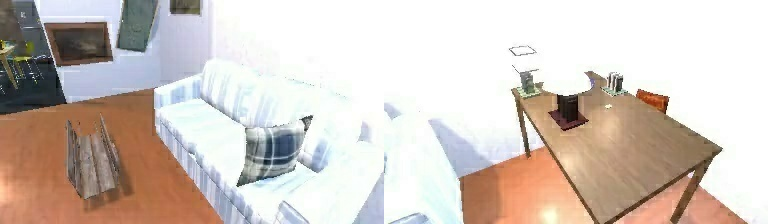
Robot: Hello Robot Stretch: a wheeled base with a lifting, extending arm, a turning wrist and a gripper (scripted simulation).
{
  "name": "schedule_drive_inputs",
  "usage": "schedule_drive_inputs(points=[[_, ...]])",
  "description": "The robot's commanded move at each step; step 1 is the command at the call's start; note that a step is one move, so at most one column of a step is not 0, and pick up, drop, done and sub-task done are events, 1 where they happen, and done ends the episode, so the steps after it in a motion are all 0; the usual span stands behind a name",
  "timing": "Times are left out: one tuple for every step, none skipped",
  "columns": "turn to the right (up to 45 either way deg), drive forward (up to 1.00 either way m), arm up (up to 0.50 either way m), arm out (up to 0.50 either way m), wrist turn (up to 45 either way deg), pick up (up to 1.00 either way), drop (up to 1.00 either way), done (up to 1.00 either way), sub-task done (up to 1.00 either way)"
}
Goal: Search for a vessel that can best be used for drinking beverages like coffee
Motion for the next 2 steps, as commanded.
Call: schedule_drive_inputs(points=[[-45.0, 0.00, 0.00, 0.00, 0.0, 0.00, 0.00, 0.00, 0.00], [-15.0, 0.00, 0.00, 0.00, 0.0, 0.00, 0.00, 0.00, 0.00]])
